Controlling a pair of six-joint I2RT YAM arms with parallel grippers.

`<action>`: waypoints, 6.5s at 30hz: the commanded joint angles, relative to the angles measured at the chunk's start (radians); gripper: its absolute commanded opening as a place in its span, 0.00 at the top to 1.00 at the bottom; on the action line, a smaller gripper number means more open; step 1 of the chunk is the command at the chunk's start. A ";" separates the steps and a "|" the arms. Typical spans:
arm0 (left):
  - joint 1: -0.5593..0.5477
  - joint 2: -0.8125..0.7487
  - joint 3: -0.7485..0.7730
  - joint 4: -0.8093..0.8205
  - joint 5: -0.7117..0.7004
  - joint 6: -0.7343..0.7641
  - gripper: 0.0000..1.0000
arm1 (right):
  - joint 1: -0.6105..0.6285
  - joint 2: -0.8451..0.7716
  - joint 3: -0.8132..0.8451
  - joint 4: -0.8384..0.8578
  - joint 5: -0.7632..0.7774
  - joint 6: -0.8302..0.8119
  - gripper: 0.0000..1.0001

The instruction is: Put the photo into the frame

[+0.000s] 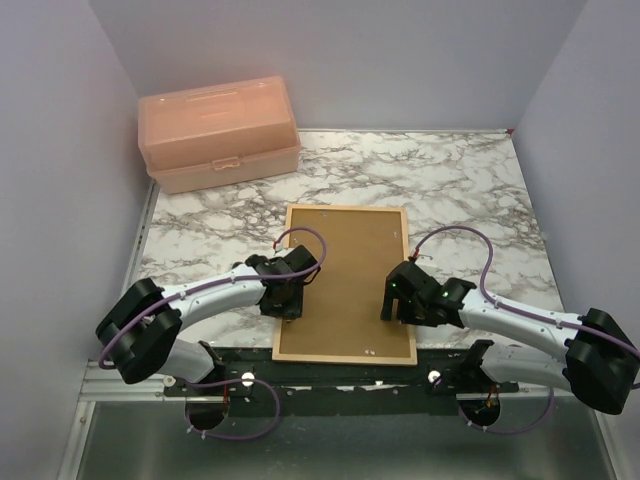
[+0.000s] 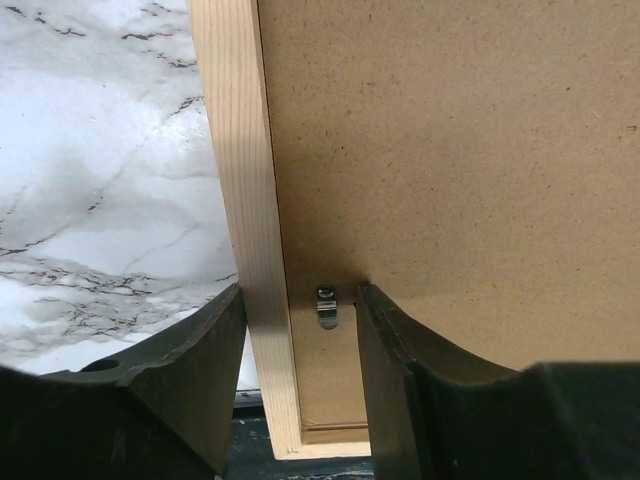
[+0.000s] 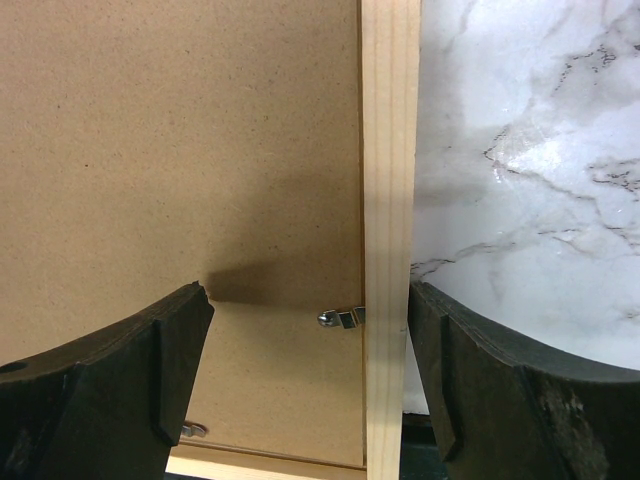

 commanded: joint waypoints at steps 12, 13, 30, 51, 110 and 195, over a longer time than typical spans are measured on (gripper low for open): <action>-0.015 0.074 -0.006 0.049 0.000 -0.005 1.00 | 0.010 0.018 0.018 0.046 -0.068 0.022 0.13; -0.015 0.073 -0.008 0.053 0.002 -0.005 1.00 | 0.010 0.016 0.020 0.043 -0.065 0.024 0.12; 0.122 -0.162 -0.167 0.279 0.290 0.009 0.35 | -0.020 -0.050 0.036 0.018 -0.043 0.034 0.00; 0.112 -0.448 -0.278 0.160 0.347 -0.075 0.35 | -0.048 -0.021 0.027 0.117 -0.313 0.018 0.00; 0.498 -0.143 -0.138 0.209 0.380 0.196 0.21 | -0.389 0.831 0.810 -0.022 -0.007 -0.421 0.29; 0.352 0.310 0.363 0.078 0.086 0.157 0.21 | -0.398 0.166 0.179 0.087 -0.262 -0.241 0.00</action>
